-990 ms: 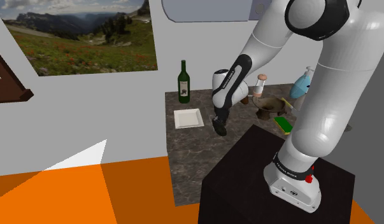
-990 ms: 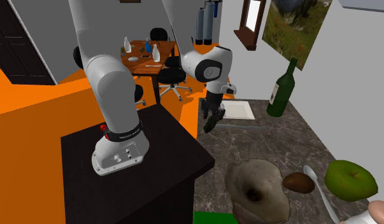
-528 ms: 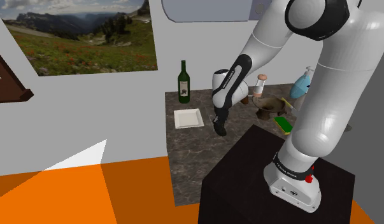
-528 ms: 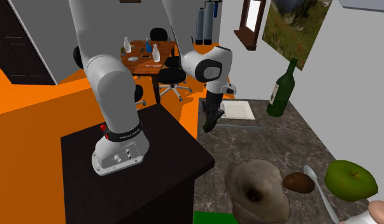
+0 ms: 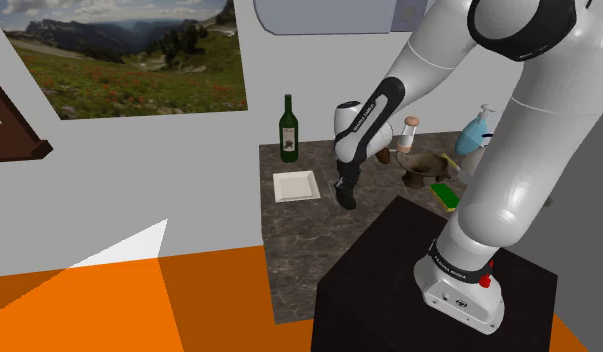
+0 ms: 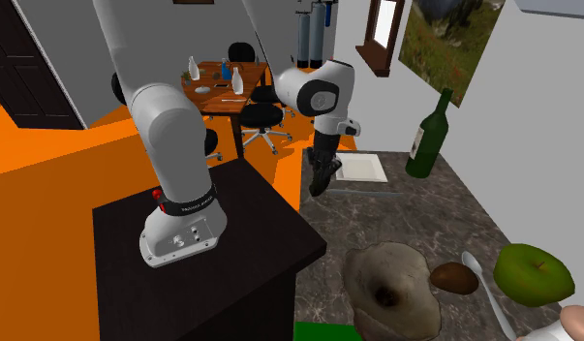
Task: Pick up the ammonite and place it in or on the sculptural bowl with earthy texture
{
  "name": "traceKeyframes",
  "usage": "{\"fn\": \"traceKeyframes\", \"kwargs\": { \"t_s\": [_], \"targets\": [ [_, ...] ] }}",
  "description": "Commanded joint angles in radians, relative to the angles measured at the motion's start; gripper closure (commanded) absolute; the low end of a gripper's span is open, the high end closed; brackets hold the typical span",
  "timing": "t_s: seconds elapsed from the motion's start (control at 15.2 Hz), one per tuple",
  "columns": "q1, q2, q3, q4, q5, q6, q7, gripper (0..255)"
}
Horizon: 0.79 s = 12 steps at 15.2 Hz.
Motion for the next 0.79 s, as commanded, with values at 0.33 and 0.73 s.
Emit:
{"fn": "traceKeyframes", "kwargs": {
  "t_s": [0.33,0.73],
  "targets": [
    [-0.002,-0.118,-0.004,0.004,-0.025,-0.121,0.013,255],
    [-0.004,-0.205,-0.001,0.017,-0.037,-0.221,0.02,255]
  ]
}}
